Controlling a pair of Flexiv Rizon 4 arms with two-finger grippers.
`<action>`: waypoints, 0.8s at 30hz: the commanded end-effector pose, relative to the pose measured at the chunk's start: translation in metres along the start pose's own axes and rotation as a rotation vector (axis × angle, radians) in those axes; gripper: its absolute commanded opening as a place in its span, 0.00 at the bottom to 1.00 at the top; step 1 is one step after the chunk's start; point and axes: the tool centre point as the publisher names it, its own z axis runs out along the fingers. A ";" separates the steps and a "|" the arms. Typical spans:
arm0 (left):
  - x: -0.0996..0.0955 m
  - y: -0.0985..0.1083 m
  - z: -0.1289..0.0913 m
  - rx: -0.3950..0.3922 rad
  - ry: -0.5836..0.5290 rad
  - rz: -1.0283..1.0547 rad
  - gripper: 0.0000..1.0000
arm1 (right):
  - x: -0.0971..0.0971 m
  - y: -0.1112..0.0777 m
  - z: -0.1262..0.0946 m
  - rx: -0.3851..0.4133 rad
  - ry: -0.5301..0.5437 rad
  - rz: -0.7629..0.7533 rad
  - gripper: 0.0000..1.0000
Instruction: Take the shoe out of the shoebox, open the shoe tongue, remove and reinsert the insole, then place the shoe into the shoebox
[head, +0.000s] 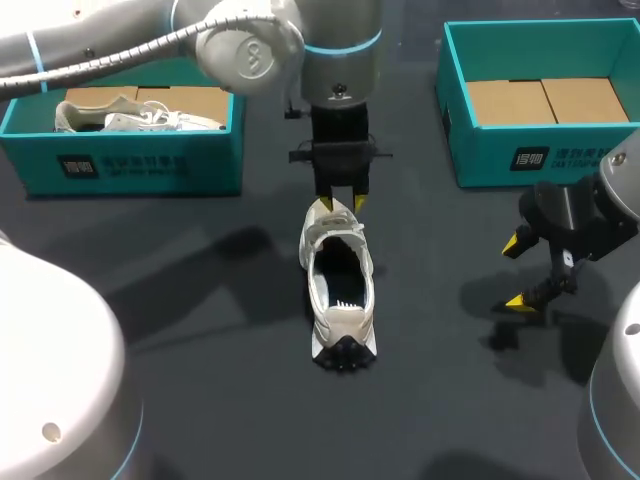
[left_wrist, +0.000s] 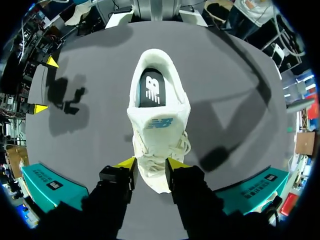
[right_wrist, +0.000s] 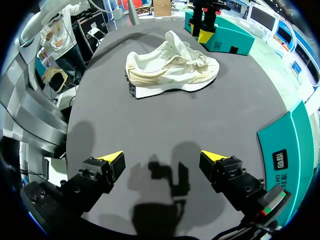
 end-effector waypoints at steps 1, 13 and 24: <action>0.010 -0.013 0.009 0.010 -0.016 0.018 0.35 | 0.001 0.000 0.000 0.003 -0.002 0.001 1.00; 0.012 -0.044 0.051 0.086 0.004 0.076 0.31 | 0.001 0.000 0.000 0.003 -0.002 0.001 1.00; 0.017 -0.053 0.031 0.053 -0.063 0.072 0.33 | 0.001 0.000 0.000 0.003 -0.002 0.001 1.00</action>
